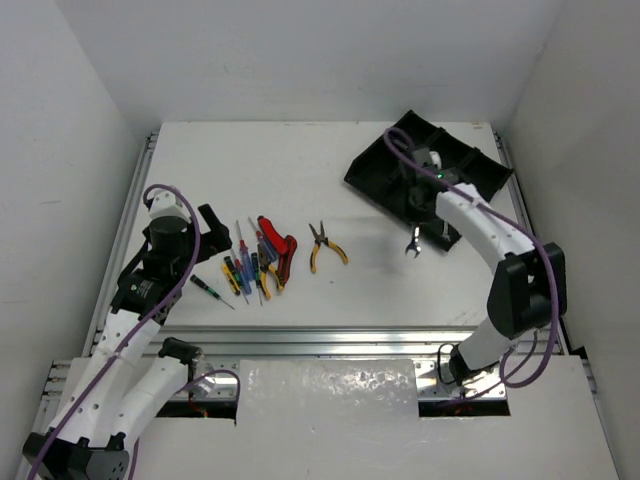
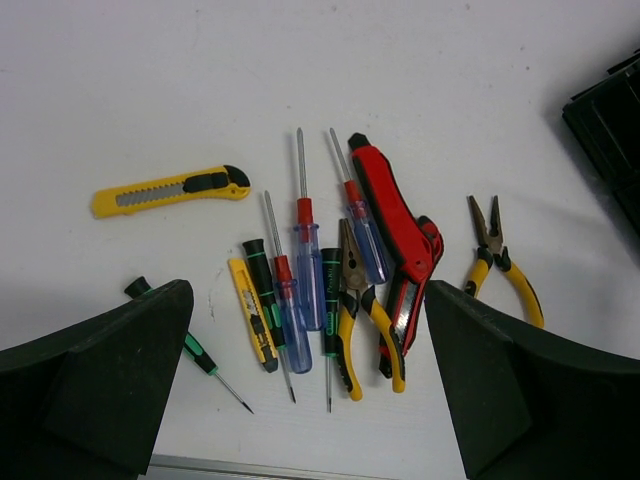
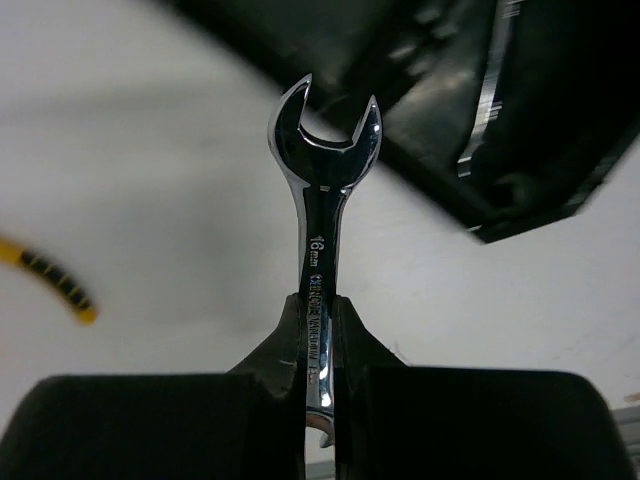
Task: Sort the tools into containers
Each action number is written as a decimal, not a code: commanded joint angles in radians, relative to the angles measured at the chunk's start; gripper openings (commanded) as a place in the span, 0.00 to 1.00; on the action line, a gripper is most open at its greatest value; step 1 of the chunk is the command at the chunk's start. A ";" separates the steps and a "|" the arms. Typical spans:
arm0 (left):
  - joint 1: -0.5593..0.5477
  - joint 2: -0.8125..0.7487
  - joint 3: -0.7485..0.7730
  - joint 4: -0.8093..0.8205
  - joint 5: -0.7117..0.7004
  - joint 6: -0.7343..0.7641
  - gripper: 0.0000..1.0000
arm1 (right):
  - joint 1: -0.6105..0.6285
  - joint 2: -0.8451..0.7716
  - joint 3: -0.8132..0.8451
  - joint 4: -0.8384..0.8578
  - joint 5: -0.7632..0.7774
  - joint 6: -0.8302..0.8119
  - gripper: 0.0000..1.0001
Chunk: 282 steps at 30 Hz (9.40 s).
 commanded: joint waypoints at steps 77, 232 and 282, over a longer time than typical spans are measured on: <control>-0.013 0.005 0.013 0.046 0.039 0.016 1.00 | 0.264 0.431 0.250 0.186 -0.341 -0.292 0.00; 0.065 0.116 0.022 0.057 0.100 0.029 1.00 | 0.094 0.145 0.140 0.267 -0.224 -0.102 0.58; 0.037 0.068 -0.010 0.097 0.226 -0.038 1.00 | 0.107 0.353 0.321 0.192 -0.074 0.062 0.16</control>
